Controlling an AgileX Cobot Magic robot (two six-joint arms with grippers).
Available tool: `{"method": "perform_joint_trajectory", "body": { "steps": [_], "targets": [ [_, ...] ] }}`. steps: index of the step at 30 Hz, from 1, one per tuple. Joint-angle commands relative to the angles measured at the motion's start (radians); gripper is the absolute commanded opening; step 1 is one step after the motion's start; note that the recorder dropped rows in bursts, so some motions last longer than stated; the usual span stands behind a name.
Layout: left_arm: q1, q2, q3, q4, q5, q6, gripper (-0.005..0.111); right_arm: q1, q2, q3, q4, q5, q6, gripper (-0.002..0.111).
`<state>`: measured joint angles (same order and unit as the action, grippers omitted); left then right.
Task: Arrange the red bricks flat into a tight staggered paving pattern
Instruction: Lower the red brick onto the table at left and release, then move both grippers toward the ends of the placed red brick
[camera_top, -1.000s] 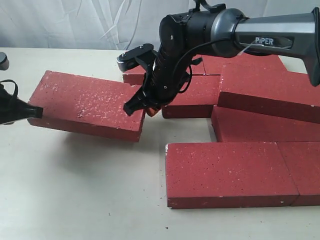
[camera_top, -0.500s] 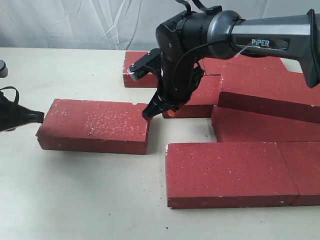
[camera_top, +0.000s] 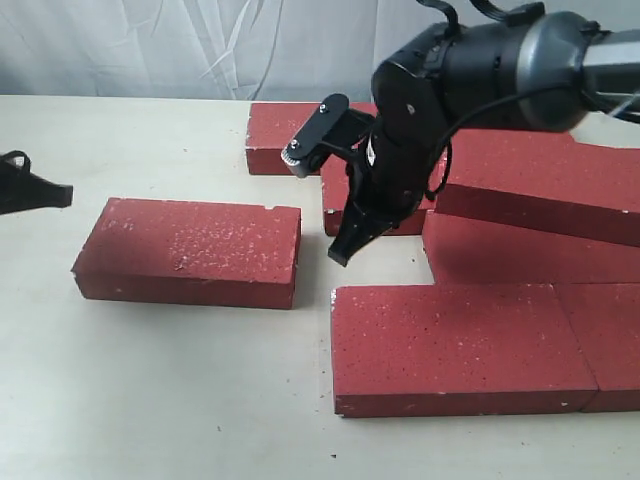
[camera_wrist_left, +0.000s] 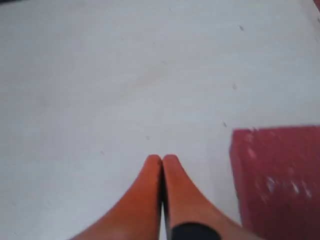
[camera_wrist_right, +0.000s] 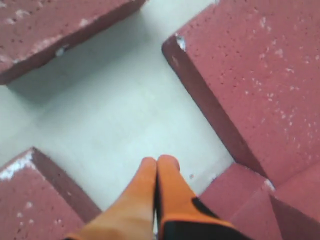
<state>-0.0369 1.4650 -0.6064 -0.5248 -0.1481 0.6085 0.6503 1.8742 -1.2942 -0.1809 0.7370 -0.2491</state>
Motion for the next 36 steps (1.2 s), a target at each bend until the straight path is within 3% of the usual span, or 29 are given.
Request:
{"method": "perform_joint_trajectory", "body": {
  "steps": [1, 6, 12, 21, 36],
  "targets": [
    [0.021, 0.033, -0.016, 0.009, -0.077, -0.005, 0.0, -0.002, -0.045, 0.092, 0.069, -0.289, -0.077, -0.001],
    [0.126, 0.152, -0.118, 0.037, 0.232, -0.005, 0.0, 0.0, -0.011, 0.077, 0.082, -0.315, -0.094, -0.001],
    [0.14, 0.265, -0.18, -0.009, 0.31, -0.003, 0.0, 0.0, 0.077, 0.027, 0.116, -0.294, -0.094, -0.001],
    [0.065, 0.341, -0.235, -0.002, 0.349, 0.001, 0.0, 0.0, 0.145, -0.02, 0.136, -0.258, -0.092, -0.001],
    [0.062, 0.369, -0.246, 0.0, 0.36, 0.001, 0.0, 0.0, 0.233, -0.051, 0.171, -0.351, -0.092, -0.001]
  ]
}}
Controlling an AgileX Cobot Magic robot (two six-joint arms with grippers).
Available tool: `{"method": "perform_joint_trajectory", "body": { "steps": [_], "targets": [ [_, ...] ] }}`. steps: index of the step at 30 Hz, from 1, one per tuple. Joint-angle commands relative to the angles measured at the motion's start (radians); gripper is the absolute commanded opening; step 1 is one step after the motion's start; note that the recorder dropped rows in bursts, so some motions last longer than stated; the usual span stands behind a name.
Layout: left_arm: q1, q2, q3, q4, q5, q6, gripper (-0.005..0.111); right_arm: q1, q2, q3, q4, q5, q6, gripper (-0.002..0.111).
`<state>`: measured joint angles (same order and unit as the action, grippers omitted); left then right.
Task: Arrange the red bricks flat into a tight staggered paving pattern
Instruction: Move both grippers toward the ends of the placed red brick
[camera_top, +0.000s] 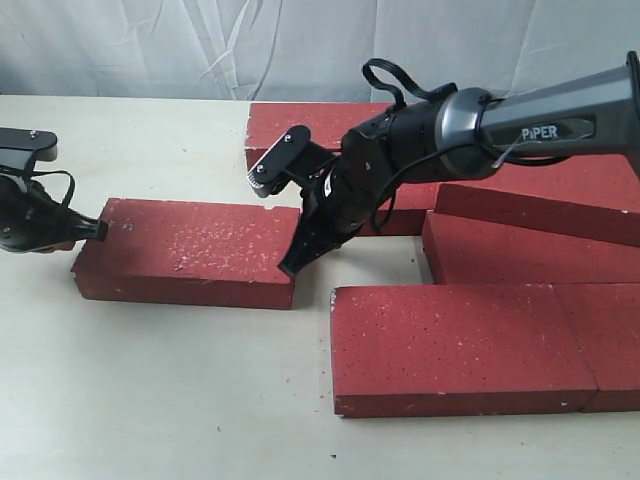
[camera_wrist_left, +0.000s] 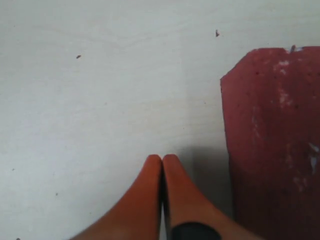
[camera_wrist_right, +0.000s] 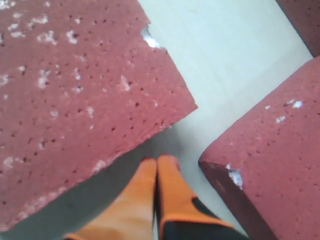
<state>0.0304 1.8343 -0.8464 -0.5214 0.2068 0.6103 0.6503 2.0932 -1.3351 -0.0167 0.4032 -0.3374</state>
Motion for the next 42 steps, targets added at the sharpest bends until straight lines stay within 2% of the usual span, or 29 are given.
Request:
{"method": "perform_joint_trajectory", "body": {
  "steps": [1, 16, 21, 29, 36, 42],
  "targets": [
    [-0.005, 0.0, -0.006, -0.003, 0.01, -0.001, 0.0, 0.0, 0.018, -0.011, 0.007, -0.017, -0.004, -0.001],
    [-0.005, -0.006, -0.028, -0.019, 0.167, 0.003, 0.0, 0.009, 0.026, -0.049, 0.027, 0.065, -0.004, -0.001],
    [-0.005, -0.006, -0.028, -0.215, 0.261, 0.251, 0.0, 0.044, 0.026, -0.049, 0.029, 0.061, -0.006, -0.001],
    [-0.005, -0.036, -0.028, -0.21, 0.379, 0.267, 0.0, 0.048, -0.034, -0.049, -0.003, 0.19, -0.01, -0.001],
    [-0.005, -0.019, -0.028, -0.219, 0.403, 0.294, 0.0, 0.048, -0.035, -0.049, -0.024, 0.184, -0.01, -0.001],
    [-0.005, -0.003, -0.028, -0.244, 0.407, 0.315, 0.0, 0.048, -0.013, -0.049, -0.117, 0.167, 0.031, -0.001]
  ]
}}
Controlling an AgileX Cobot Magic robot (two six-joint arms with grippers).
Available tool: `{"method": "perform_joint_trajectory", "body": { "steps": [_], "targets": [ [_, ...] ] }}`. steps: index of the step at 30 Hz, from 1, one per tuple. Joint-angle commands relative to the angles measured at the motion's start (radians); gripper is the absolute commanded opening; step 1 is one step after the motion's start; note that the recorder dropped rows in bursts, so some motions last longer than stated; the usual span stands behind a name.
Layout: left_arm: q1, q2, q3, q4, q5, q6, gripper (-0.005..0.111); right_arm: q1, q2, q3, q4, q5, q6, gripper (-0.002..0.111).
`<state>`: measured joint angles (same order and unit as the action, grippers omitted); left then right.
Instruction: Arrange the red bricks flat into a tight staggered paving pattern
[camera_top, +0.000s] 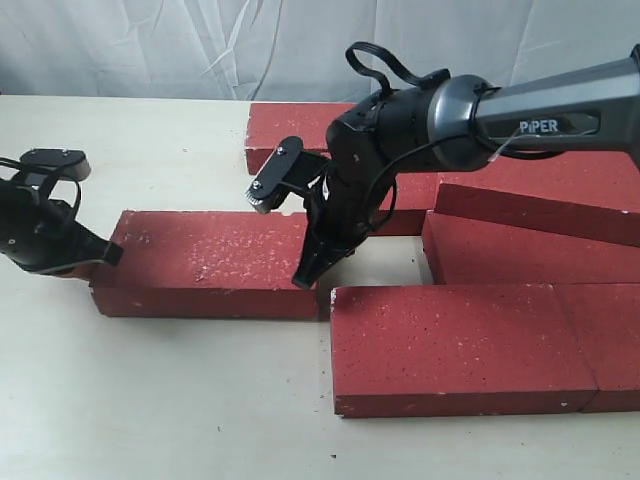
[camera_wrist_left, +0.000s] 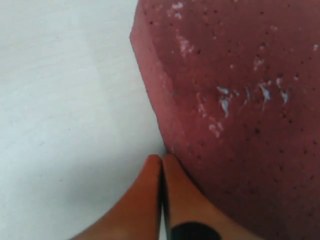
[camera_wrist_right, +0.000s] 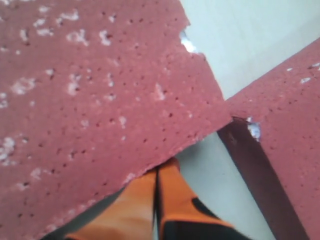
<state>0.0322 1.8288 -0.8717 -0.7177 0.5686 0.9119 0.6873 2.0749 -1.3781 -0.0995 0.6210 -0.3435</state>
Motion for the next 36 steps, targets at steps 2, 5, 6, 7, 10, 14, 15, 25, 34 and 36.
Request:
{"method": "perform_joint_trajectory", "body": {
  "steps": [2, 5, 6, 7, 10, 14, 15, 25, 34, 36],
  "targets": [
    [-0.007, 0.002, -0.003, -0.053, 0.045, 0.031, 0.0, 0.011, 0.001, -0.006, -0.047, -0.051, 0.056, -0.001],
    [-0.007, 0.002, -0.003, -0.074, 0.043, 0.043, 0.0, 0.011, 0.001, -0.006, -0.053, -0.041, 0.056, -0.001],
    [-0.007, 0.002, -0.003, -0.074, 0.045, 0.046, 0.0, 0.011, 0.001, -0.006, -0.055, -0.03, 0.056, -0.001],
    [-0.007, 0.002, -0.003, -0.076, 0.045, 0.053, 0.0, 0.011, 0.001, -0.006, -0.06, -0.013, 0.056, -0.001],
    [-0.007, 0.002, -0.003, -0.076, 0.041, 0.056, 0.0, 0.011, 0.001, -0.006, -0.107, 0.012, 0.059, -0.001],
    [-0.007, 0.002, -0.003, -0.081, 0.044, 0.056, 0.0, 0.011, 0.001, -0.006, -0.27, 0.025, 0.219, -0.001],
    [-0.007, 0.002, -0.003, -0.081, 0.048, 0.058, 0.0, 0.011, 0.001, -0.006, -0.314, 0.024, 0.276, -0.001],
    [-0.001, -0.047, -0.003, -0.064, -0.023, 0.067, 0.0, -0.055, -0.194, 0.08, -0.318, 0.12, 0.295, -0.001],
    [-0.002, -0.034, -0.003, -0.096, -0.098, 0.029, 0.0, -0.093, -0.436, 0.233, -0.292, -0.004, 0.266, -0.001],
    [-0.002, -0.004, -0.003, -0.098, -0.096, 0.029, 0.0, -0.1, -0.448, 0.257, -0.321, -0.007, 0.266, -0.001]
  ]
}}
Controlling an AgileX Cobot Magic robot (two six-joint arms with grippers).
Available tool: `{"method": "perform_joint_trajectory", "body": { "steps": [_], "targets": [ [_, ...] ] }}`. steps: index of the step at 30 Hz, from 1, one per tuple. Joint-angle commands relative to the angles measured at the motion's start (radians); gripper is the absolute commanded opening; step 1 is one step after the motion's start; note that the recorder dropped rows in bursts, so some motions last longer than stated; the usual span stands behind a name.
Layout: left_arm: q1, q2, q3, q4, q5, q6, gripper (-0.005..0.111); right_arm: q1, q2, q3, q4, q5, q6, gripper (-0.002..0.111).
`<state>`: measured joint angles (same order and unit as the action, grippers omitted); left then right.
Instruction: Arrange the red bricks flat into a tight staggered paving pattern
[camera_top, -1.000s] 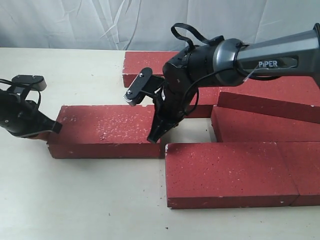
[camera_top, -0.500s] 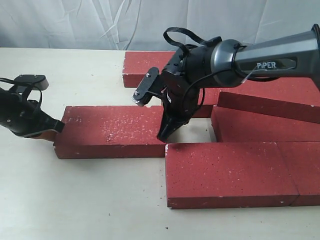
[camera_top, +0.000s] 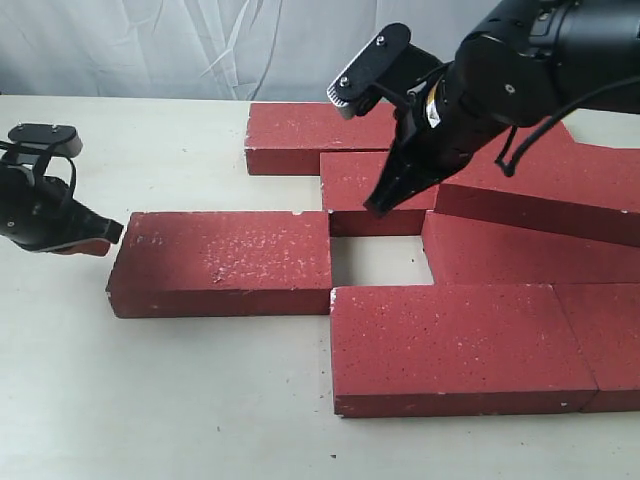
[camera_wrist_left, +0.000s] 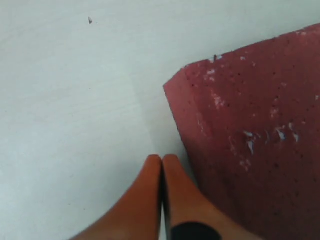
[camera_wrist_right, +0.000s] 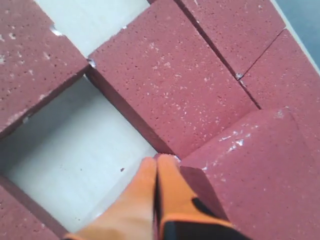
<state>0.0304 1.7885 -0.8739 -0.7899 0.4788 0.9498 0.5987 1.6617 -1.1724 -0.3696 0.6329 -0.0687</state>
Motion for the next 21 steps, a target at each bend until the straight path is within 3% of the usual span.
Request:
{"method": "perform_joint_trajectory", "body": {
  "steps": [1, 8, 21],
  "targets": [
    [-0.003, 0.044, -0.001, -0.025, -0.006, -0.009, 0.0, -0.021, -0.037, 0.053, -0.051, -0.019, -0.008, -0.001],
    [-0.017, 0.055, -0.001, -0.05, 0.005, 0.003, 0.0, -0.052, -0.034, 0.053, -0.019, -0.047, -0.008, -0.001],
    [-0.14, 0.056, -0.013, -0.059, -0.032, 0.014, 0.0, -0.052, -0.026, 0.053, -0.017, -0.078, -0.008, -0.001]
  ]
}}
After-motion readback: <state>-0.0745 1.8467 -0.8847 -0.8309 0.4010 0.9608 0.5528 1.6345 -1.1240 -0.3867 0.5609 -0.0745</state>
